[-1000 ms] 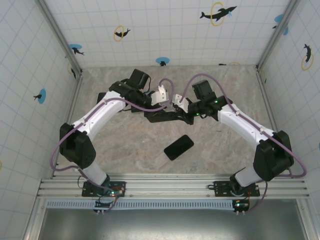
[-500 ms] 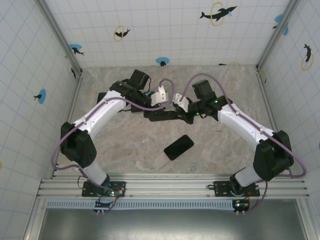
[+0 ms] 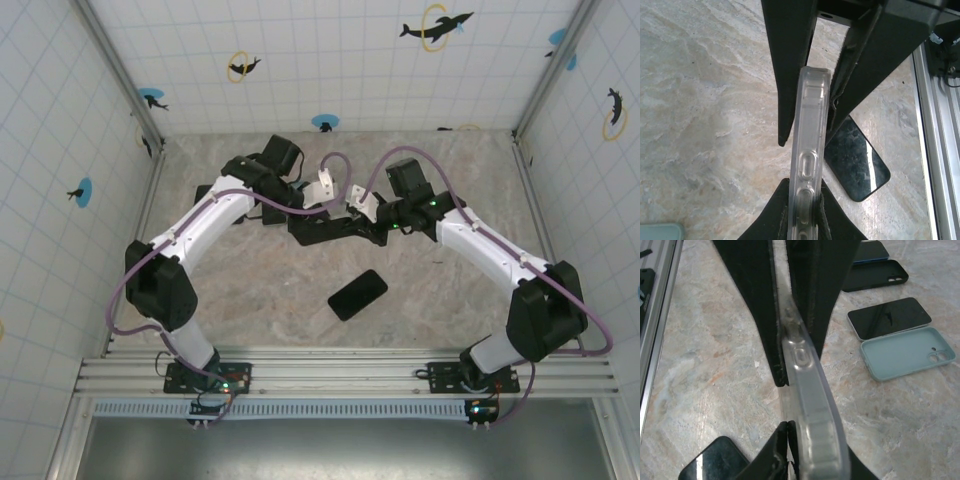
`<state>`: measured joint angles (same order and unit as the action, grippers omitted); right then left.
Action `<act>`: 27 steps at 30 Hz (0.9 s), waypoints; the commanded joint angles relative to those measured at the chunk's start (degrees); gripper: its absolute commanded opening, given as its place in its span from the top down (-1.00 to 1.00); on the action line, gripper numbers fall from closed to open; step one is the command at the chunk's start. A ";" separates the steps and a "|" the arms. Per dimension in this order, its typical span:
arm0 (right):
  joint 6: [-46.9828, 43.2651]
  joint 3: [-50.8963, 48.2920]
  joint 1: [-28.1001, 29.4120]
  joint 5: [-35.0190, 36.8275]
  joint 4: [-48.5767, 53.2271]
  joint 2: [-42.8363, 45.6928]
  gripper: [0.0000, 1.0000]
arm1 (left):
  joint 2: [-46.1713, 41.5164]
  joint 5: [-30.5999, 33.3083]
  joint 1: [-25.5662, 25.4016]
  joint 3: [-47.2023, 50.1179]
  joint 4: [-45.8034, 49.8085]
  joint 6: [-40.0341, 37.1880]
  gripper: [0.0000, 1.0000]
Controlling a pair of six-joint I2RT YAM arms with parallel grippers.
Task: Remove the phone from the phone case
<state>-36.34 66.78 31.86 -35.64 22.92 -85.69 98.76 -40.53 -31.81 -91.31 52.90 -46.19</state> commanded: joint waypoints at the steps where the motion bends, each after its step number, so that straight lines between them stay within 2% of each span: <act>1: 0.21 -1.86 0.80 -2.81 -4.22 1.80 0.49 | -1.37 -3.09 -0.14 -2.08 -5.98 4.12 0.89; 7: 2.63 -3.79 -1.18 -4.11 -6.31 3.10 0.13 | -2.82 -3.67 -0.01 -0.80 -10.61 8.19 0.95; 11: 11.73 -9.24 -4.77 -6.54 -17.08 6.70 -0.11 | -4.65 -2.16 0.08 1.69 -21.01 17.78 0.97; 16: 30.02 -21.12 -9.11 -7.40 -38.54 14.01 -0.33 | -10.25 1.47 0.07 12.59 -46.83 39.56 0.96; 19: 41.11 -26.99 -10.93 -4.23 -48.16 17.86 -0.40 | -13.08 4.67 0.01 18.45 -60.87 51.19 0.96; 24: 62.00 -35.82 -12.59 4.04 -63.66 22.06 -0.44 | -12.64 11.77 -0.38 20.13 -69.19 68.16 0.94; 27: 74.84 -39.38 -12.70 9.42 -70.79 22.84 -0.44 | -13.58 15.39 -1.11 24.48 -78.77 75.85 0.91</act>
<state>20.82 30.22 19.42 -32.60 -34.09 -64.23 87.72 -30.39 -32.27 -69.71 -10.35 15.16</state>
